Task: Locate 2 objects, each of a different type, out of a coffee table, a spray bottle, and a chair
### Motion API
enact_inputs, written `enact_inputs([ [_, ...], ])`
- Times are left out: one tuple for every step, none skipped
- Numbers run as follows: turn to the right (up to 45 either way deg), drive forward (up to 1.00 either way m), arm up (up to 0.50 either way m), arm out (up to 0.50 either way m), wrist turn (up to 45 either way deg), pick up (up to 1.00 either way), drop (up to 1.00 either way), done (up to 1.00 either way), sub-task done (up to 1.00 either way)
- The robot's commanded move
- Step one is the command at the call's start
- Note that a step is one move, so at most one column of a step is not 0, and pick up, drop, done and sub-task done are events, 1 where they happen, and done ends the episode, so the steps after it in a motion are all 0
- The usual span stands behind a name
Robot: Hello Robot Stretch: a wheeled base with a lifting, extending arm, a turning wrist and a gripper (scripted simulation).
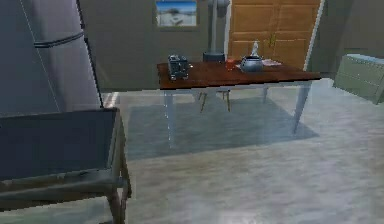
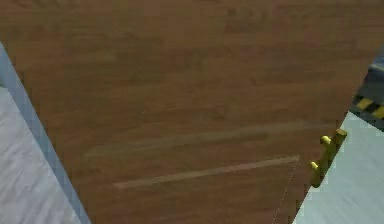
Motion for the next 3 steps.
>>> enact_inputs([
  [0.0,0.60,0.00,0.00,0.0,0.00,0.00,0.00,0.00],
  [27.0,0.00,0.00,0.00,0.0,0.00,0.00,0.00,0.00],
  [0.0,0.20,0.00,0.00,0.0,0.00,0.00,0.00,0.00],
])
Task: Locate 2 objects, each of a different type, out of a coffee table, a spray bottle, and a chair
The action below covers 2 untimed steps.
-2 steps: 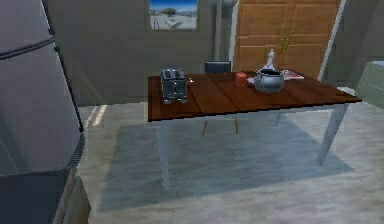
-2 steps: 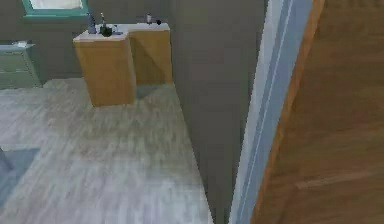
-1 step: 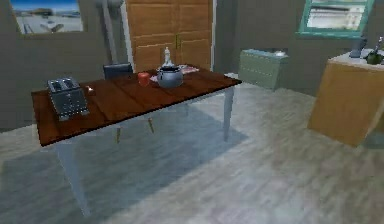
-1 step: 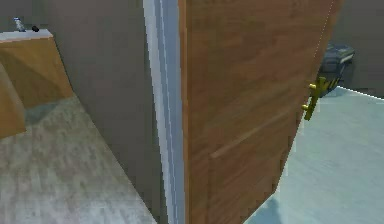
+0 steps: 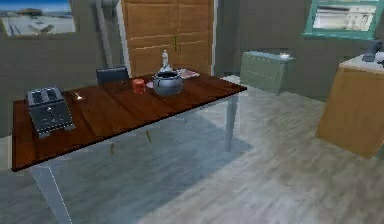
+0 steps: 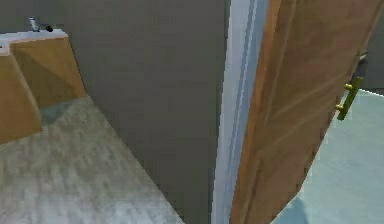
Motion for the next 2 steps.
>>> enact_inputs([
  [45.0,0.00,0.00,0.00,0.0,0.00,0.00,0.00,0.00],
  [9.0,0.00,0.00,0.00,0.0,0.00,0.00,0.00,0.00],
])
